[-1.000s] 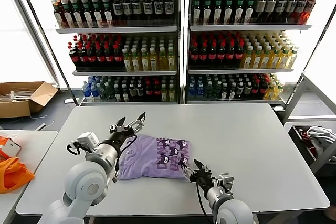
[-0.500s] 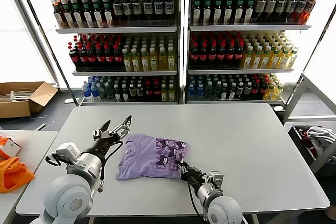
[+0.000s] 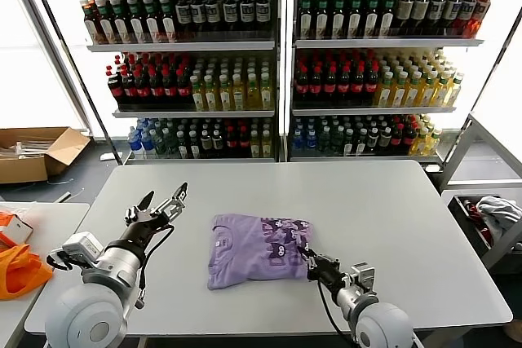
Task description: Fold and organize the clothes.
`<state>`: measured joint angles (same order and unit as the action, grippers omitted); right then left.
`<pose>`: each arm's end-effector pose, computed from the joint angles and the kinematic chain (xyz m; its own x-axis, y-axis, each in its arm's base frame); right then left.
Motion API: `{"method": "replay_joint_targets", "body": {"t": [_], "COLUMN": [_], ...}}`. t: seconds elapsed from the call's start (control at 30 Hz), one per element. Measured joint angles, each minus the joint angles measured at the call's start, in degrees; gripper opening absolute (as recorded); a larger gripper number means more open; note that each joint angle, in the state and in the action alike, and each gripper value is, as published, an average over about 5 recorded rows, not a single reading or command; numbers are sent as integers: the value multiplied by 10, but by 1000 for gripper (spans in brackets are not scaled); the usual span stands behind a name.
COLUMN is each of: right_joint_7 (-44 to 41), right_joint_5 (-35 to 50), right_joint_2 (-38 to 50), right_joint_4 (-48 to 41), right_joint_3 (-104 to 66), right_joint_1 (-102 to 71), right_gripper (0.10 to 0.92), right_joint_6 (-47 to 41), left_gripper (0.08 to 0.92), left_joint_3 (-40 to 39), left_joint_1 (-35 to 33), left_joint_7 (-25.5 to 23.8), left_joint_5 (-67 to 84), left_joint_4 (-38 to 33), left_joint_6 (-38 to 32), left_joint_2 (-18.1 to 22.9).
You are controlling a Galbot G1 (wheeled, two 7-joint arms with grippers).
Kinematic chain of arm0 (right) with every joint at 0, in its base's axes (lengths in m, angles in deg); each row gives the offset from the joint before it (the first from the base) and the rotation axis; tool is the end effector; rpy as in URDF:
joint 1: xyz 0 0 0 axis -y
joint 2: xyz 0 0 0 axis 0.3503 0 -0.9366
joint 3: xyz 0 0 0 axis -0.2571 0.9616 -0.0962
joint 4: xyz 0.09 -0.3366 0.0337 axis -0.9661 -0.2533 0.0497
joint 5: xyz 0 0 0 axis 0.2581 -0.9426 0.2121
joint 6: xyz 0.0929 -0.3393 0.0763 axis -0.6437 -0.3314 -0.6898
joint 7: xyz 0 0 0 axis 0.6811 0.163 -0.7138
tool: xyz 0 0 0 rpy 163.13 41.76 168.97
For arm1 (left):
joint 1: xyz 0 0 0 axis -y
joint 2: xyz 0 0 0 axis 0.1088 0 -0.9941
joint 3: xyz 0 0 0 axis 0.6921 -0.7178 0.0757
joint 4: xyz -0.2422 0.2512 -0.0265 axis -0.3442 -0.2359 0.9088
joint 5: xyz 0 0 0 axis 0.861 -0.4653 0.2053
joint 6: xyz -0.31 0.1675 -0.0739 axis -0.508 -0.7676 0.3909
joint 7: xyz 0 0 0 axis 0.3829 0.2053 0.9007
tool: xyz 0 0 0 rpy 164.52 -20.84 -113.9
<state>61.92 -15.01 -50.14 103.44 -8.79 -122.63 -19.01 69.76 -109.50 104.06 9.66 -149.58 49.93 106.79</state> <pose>0.2705 -0.0177 -0.3029 -0.8152 -0.4112 0.4079 -0.3442 0.9103 0.2299 0.2424 0.0514 -0.1637 -0.9767 0.1415 0.1610 0.0748 0.9288 -0.3629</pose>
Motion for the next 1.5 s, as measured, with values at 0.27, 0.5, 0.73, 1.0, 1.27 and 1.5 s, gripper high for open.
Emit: {"method": "replay_joint_targets", "body": {"t": [0.27,0.5,0.73,1.0,1.27,1.5], "right_joint_7": [-22,-27,-15,4,14,24], "right_joint_5": [-20,-38,-60,-80,-64,-53], "right_joint_2": [36,42,37,11,-12,-20], "right_joint_4": [-3,15,47,36,-32,-64], "right_joint_3": [-73,-120,-141,-86,-37,-18], "right_joint_1": [-22,-53,-67,-24,9,17], "right_gripper": [156,343,550,770,822,823], "right_joint_6": [0,13,44,63,66,62], "left_gripper": [823,823,823,823,822,823], "left_joint_3": [11,14,14,4,10,6], "left_joint_1": [-18,-25,-34,-42,-56,-60], "left_joint_7": [-8,-11,-16,-21,-30,-36], "left_joint_5": [-1,-2,-8,-21,-29,-32], "left_joint_4": [-11,-17,-24,-29,-30,-23], "left_joint_6": [-3,-2,-3,-5,-9,-12], "left_joint_2": [2,3,6,14,20,17]}}
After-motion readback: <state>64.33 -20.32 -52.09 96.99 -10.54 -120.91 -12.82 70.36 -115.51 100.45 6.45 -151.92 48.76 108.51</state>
